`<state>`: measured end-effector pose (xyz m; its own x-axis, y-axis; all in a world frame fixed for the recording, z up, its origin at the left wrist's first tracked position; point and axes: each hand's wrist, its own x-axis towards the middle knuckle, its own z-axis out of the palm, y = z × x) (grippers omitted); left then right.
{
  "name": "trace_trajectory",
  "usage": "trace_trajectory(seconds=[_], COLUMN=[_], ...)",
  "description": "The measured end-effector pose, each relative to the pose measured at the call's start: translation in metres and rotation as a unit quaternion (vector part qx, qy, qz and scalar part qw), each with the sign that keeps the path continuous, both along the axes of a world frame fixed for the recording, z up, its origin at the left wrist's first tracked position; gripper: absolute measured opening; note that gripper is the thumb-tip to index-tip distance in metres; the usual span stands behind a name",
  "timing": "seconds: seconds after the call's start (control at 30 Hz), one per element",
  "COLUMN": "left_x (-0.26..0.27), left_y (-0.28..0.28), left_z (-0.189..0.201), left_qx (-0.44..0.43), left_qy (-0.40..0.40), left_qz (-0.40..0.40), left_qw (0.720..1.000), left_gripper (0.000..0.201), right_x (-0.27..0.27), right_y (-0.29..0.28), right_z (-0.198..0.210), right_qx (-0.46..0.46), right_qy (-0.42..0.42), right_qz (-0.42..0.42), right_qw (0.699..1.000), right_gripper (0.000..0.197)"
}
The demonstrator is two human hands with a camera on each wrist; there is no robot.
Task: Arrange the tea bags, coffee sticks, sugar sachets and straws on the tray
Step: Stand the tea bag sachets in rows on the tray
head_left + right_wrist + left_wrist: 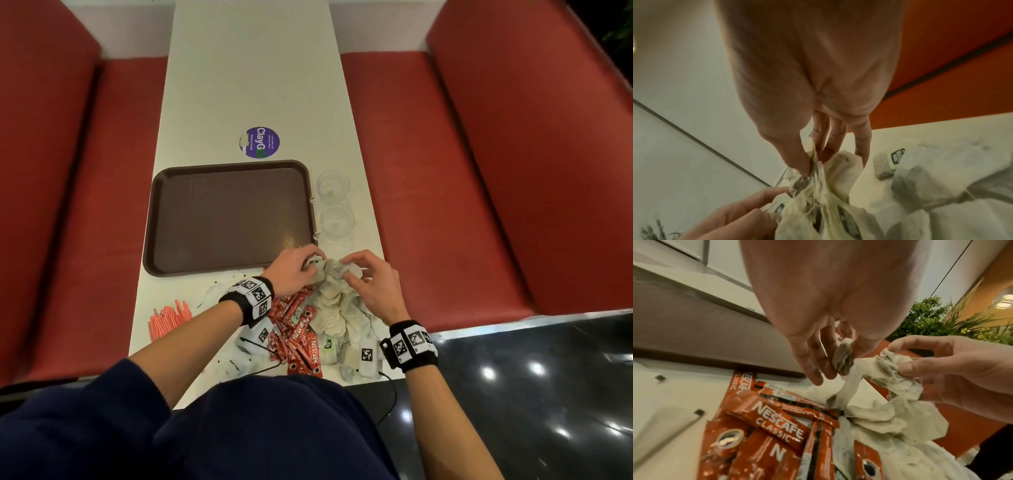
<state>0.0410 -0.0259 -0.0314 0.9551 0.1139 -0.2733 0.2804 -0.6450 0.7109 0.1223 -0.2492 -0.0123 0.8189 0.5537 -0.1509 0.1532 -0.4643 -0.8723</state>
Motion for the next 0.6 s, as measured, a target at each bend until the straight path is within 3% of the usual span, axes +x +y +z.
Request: trace_trajectory(seconds=[0.13, 0.27, 0.4, 0.47, 0.53, 0.6], left_x=[-0.005, -0.004, 0.002, 0.005, 0.007, 0.005], left_y=[0.005, 0.005, 0.003, -0.003, -0.009, -0.012], left_z=[0.002, 0.017, 0.035, 0.046, 0.049, 0.046], left_qx=[-0.040, -0.163, -0.297, -0.379, -0.461, -0.500], left_qy=[0.008, 0.020, 0.031, 0.029, 0.053, 0.072], left_qz=[0.030, 0.118, 0.179, 0.214, 0.249, 0.271], left_qw=[0.999, 0.979, 0.937, 0.900, 0.850, 0.819], left_gripper=[0.032, 0.035, 0.032, 0.035, 0.046, 0.063], right_x=[0.000, 0.001, 0.005, 0.003, -0.003, -0.011], right_y=[0.001, 0.007, 0.020, 0.031, 0.043, 0.055], right_z=[0.005, 0.021, 0.044, 0.048, 0.046, 0.040], right_qx=[0.034, 0.096, 0.171, 0.188, 0.189, 0.174], right_qy=[0.028, 0.045, 0.078, 0.095, 0.097, 0.079], right_qz=[-0.007, -0.007, -0.012, -0.015, -0.023, -0.033], right_qw=[0.999, 0.994, 0.982, 0.977, 0.977, 0.981], right_gripper=[0.022, 0.023, 0.026, 0.027, 0.027, 0.026])
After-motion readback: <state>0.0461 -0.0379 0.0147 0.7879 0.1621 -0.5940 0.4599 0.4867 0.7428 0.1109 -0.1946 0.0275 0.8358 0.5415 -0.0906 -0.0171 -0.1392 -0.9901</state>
